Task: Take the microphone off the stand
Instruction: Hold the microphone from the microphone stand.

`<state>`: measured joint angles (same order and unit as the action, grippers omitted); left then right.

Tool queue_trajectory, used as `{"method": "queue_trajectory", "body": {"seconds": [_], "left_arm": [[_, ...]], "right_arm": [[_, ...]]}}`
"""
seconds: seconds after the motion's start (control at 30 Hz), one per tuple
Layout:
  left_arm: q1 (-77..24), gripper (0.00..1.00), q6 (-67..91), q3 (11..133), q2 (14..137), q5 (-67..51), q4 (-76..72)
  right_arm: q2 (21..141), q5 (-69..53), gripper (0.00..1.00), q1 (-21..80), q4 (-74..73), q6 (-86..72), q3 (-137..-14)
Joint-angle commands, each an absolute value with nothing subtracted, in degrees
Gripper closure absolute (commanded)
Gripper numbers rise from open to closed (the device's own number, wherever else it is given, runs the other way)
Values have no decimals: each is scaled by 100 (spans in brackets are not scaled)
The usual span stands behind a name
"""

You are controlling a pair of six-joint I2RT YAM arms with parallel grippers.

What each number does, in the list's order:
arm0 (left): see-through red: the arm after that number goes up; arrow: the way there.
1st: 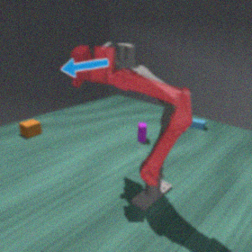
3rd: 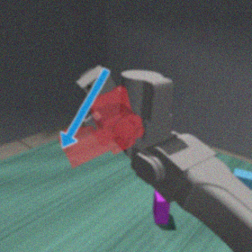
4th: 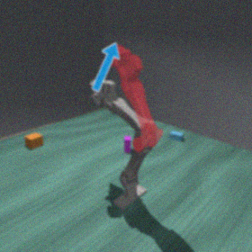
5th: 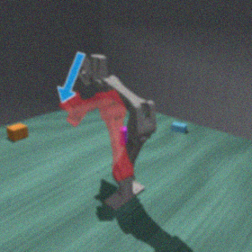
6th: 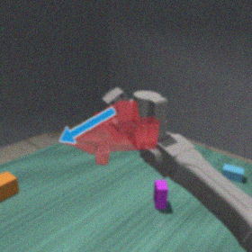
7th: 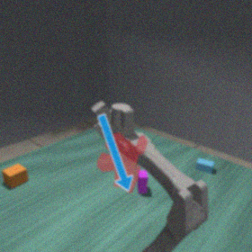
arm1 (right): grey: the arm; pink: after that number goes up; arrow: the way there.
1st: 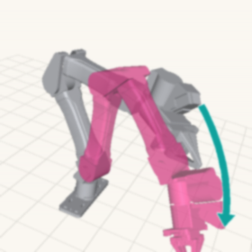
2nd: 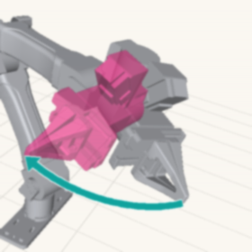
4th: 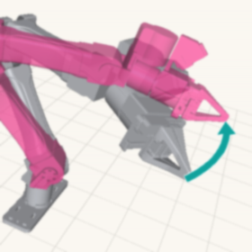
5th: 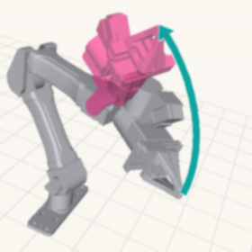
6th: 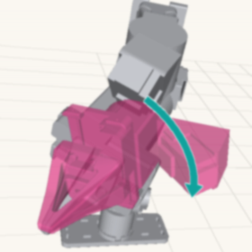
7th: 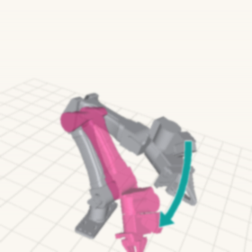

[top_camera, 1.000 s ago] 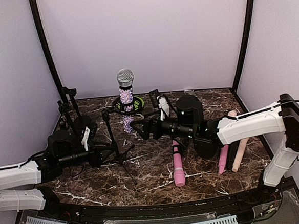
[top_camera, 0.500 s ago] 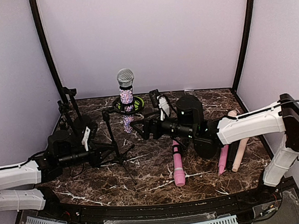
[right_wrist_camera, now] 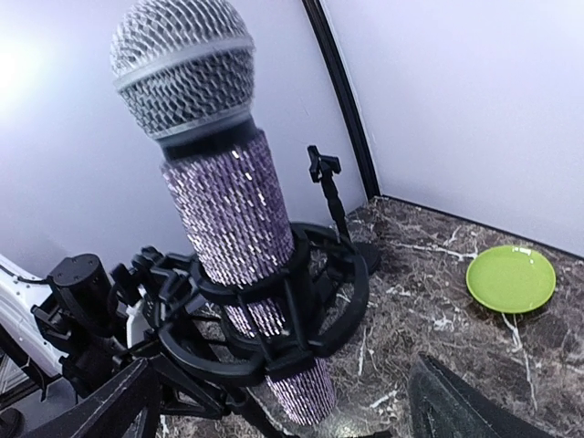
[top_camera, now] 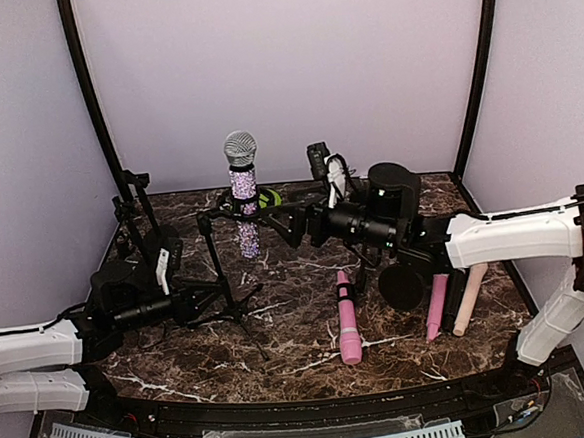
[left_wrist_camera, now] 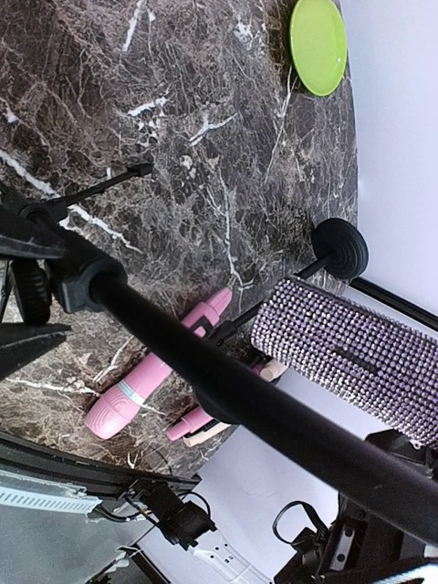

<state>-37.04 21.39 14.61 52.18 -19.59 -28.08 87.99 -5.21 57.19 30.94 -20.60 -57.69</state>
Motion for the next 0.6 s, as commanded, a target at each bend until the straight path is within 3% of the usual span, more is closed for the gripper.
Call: {"method": "queue_trajectory", "body": {"seconds": [0.0,0.57], "left_arm": [[-3725,100,2886,1335,5208,-2330,-3103],[-3721,100,2988,1195,5402,-2777,-3234]], "right_arm": [[8597,-828,3,5695,3078,-1562,-6275],[9336,-1023,5,5632,2513,-1358,-7298]]}}
